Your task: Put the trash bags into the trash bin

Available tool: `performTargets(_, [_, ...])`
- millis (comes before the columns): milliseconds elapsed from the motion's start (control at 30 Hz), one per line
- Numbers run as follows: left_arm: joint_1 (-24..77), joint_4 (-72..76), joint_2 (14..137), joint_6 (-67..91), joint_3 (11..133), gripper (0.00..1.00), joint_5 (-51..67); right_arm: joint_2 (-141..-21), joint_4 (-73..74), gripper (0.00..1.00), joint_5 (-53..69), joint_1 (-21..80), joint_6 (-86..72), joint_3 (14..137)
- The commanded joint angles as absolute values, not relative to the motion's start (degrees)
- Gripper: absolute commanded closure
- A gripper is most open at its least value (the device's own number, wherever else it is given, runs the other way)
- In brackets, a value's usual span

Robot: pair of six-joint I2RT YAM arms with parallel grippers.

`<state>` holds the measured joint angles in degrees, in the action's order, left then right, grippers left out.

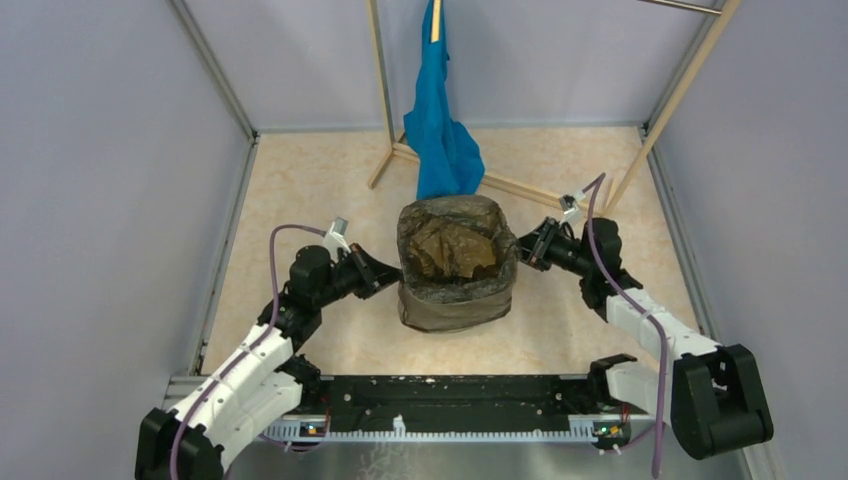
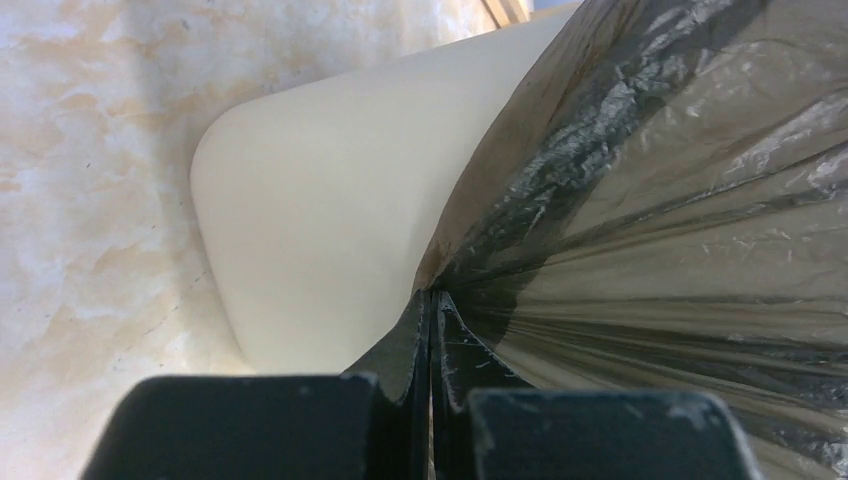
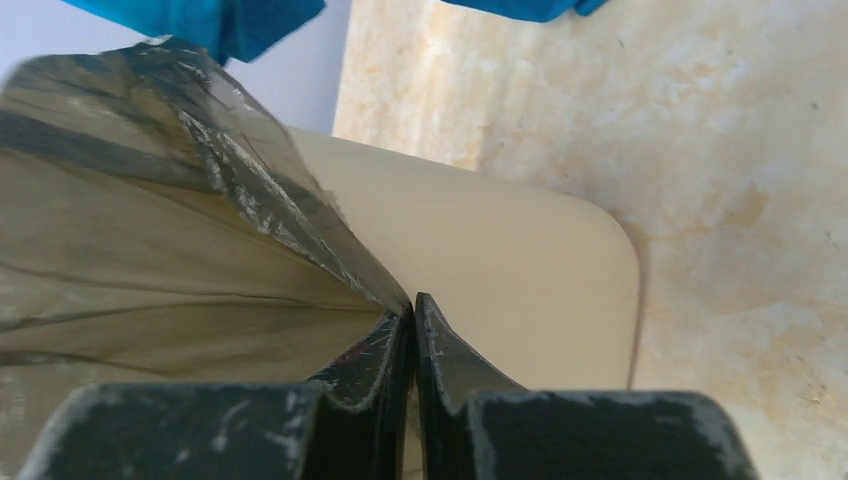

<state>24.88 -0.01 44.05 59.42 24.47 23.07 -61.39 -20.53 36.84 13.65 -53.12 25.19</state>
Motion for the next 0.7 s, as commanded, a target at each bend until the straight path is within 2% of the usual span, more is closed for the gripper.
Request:
performTargets(0, [25.66,-1.95,42.63,58.11,21.44,1.00,25.50,-62.36,-18.13,0.97,36.22,15.50,-48.62,23.98])
performTargets(67, [25.66,-3.03,41.32,57.93,20.24,1.00,24.79,-62.78,-17.69,1.00,36.34,15.49,-48.08,23.99])
performTargets(400, [25.64,-4.24,38.40,59.06,15.93,1.00,25.33,-59.78,-10.71,1.00,32.89,15.56,-43.77,26.64])
performTargets(567, [25.66,-6.54,38.96,57.36,19.41,1.00,24.72,-59.23,-10.18,1.00,31.87,15.56,-42.62,23.43])
performTargets(667, [25.69,-12.94,39.74,54.09,23.98,1.00,22.41,-57.45,-3.80,1.00,30.24,15.55,-39.40,25.35])
